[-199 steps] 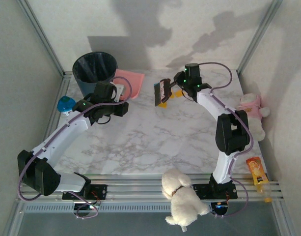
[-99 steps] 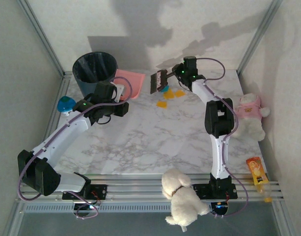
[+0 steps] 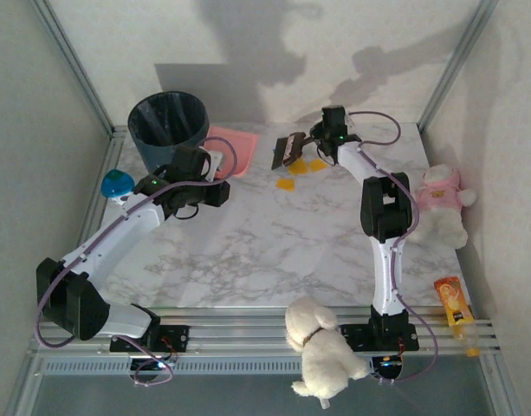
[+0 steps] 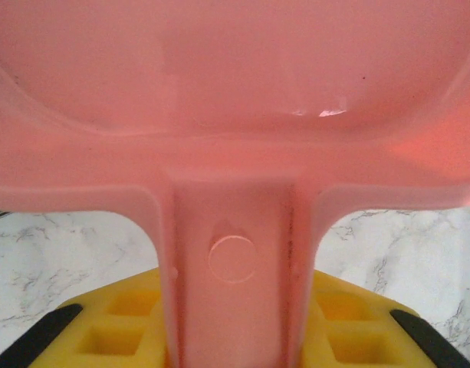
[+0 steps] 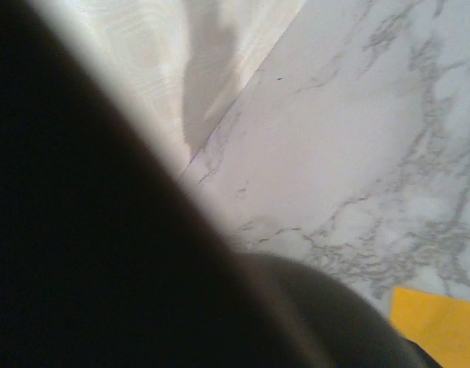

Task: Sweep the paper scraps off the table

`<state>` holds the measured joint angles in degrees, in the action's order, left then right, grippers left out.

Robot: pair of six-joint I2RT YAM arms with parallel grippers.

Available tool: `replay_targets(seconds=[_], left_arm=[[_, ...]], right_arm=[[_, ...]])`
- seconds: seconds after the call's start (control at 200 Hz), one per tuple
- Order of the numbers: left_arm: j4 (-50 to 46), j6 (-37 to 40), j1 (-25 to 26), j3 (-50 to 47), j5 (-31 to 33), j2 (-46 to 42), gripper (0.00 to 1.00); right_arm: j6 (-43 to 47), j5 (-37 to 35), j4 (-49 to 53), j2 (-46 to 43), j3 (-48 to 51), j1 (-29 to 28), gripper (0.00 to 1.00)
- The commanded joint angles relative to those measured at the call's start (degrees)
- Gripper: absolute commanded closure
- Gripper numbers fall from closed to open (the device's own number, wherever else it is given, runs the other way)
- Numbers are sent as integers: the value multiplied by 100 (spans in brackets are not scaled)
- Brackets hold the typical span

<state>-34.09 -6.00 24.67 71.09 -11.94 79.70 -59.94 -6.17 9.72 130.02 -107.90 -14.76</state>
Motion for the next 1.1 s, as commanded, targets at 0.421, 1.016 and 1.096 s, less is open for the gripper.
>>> replay_targets(seconds=[0.421, 1.016, 1.096], left_arm=[[69, -28, 168, -61, 50, 96, 100], [-332, 85, 335, -234, 21, 466, 100], [-458, 133, 388, -343, -1, 522, 100]], right_arm=[[-241, -754, 808, -1791, 2072, -37, 100], [1293, 752, -427, -2873, 2815, -68, 100], [1704, 905, -455, -2924, 2665, -41, 100]])
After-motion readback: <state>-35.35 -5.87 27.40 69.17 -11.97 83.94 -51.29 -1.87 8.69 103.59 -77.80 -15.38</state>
